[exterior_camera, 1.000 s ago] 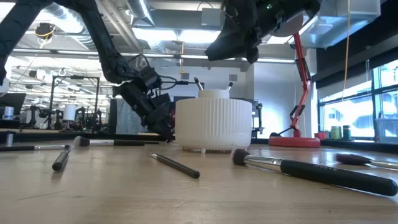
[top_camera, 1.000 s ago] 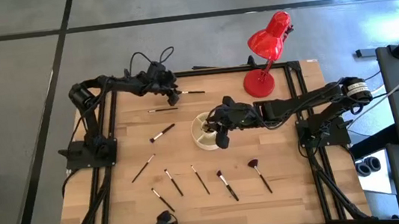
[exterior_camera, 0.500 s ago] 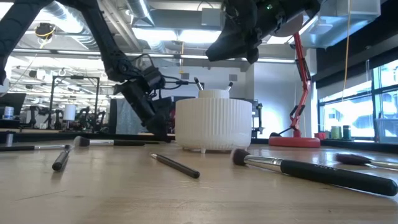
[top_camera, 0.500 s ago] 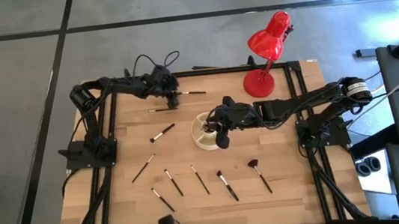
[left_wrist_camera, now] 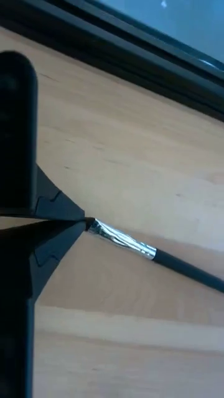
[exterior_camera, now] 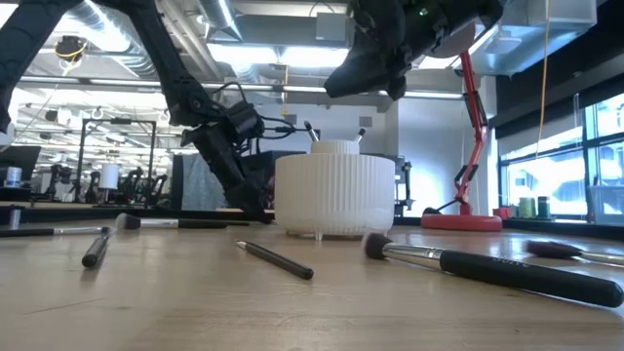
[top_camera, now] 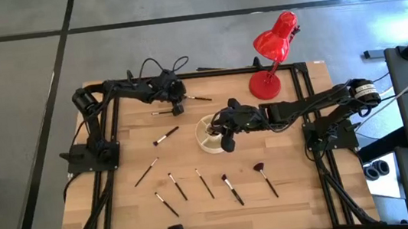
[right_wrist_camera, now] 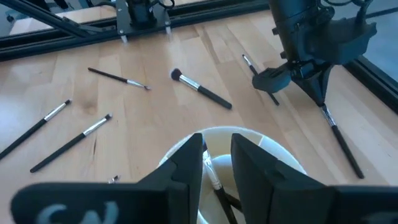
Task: Put items in baskets/containers
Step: Put the eyeshadow brush into the brush organizer
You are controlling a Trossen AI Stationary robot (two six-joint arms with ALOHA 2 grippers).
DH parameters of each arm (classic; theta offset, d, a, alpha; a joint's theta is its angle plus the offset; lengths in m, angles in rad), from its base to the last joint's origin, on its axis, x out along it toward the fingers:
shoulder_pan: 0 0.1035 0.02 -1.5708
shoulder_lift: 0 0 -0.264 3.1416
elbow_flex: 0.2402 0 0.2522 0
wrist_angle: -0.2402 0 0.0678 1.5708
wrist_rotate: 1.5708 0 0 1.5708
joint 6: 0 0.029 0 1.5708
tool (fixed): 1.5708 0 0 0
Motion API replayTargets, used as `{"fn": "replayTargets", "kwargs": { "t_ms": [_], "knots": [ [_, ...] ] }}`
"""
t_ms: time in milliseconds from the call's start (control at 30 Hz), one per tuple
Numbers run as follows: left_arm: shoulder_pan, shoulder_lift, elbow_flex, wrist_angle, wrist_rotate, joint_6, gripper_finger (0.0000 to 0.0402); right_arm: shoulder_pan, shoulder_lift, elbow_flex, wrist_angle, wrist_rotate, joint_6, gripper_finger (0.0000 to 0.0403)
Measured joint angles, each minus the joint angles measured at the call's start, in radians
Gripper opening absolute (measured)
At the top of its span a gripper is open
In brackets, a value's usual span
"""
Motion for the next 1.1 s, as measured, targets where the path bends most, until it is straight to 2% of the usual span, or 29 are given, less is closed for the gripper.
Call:
{"fn": "replayTargets", "kwargs": {
  "t_ms": [133, 333, 533, 700, 800, 967, 1100],
  "knots": [
    [-0.052, -0.040, -0.003, -0.036, -0.115, 0.081, 0.0001, 0.000, 0.000, 0.000, -0.037, 0.000, 0.020, 0.0078],
    [-0.149, -0.203, -0.003, -0.134, -0.311, 0.188, 0.0001, -0.002, 0.000, 0.000, -0.061, 0.035, 0.020, 0.0075],
    [-0.272, -0.386, -0.003, -0.222, -0.372, 0.219, 0.0001, -0.035, 0.000, 0.000, -0.021, 0.034, 0.004, 0.0075],
    [-0.384, -0.475, -0.003, -0.216, -0.419, 0.232, 0.0002, -0.088, 0.000, 0.000, 0.007, 0.034, -0.083, 0.0076],
    [-0.436, -0.494, -0.003, -0.215, -0.423, 0.242, 0.0001, -0.122, 0.000, 0.010, 0.005, 0.015, -0.144, 0.0096],
    [-0.494, -0.496, -0.002, -0.187, -0.469, 0.243, 0.0002, -0.170, 0.000, 0.070, -0.040, -0.102, -0.176, 0.0164],
    [-0.519, -0.496, -0.002, -0.167, -0.485, 0.243, 0.0001, -0.190, 0.000, 0.127, -0.084, -0.115, -0.195, 0.0212]
  ]
}}
